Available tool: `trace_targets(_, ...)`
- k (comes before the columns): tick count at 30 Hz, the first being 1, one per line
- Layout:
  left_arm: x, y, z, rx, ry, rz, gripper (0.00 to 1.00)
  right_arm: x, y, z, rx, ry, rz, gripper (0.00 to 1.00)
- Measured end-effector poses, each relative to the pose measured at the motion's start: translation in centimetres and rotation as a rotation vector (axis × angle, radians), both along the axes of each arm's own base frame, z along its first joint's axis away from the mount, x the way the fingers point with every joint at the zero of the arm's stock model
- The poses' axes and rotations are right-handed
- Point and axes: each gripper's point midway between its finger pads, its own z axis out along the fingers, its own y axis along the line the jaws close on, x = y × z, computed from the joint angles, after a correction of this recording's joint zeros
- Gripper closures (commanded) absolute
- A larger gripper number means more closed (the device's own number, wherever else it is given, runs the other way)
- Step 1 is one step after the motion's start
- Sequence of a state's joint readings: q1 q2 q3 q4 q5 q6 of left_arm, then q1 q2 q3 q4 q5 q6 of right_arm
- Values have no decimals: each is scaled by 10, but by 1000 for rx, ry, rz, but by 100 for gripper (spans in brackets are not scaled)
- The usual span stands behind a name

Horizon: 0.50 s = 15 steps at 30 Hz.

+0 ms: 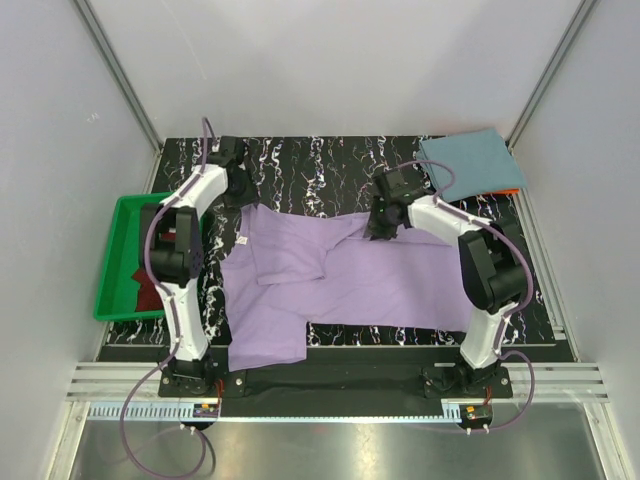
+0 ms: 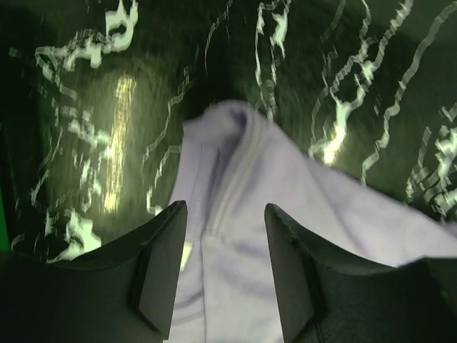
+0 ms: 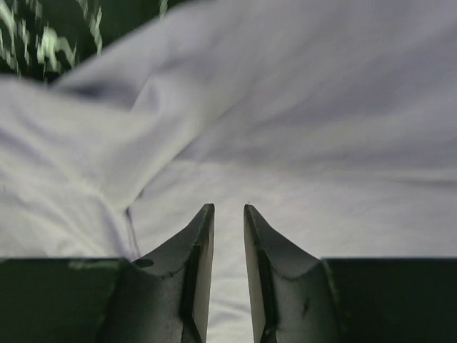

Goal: Fold and stack the t-shirts
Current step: Fold the tshirt

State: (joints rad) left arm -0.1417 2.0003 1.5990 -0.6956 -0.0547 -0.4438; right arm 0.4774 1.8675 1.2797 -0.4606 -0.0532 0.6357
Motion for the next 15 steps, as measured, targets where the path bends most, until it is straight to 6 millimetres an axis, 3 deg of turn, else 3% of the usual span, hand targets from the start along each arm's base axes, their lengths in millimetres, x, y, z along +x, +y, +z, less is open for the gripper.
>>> trace_targets(2, 12, 2, -17, 20, 32, 0, 48, 19, -24, 2, -11, -17, -57, 71)
trace_targets(3, 12, 4, -30, 34, 59, -2, 51, 33, -40, 2, -20, -28, -97, 73)
trace_targets(5, 6, 9, -39, 53, 115, 6, 62, 40, -54, -4, -45, -24, -123, 73)
trace_targets(7, 12, 11, -42, 63, 123, 12, 72, 49, -68, -14, -66, -10, -152, 74)
trace_targets(11, 14, 21, -44, 71, 128, 37, 81, 62, -105, -33, -86, 28, -237, 75)
trace_targets(15, 16, 34, -46, 73, 138, 80, 80, 69, -131, -33, -98, 25, -295, 75)
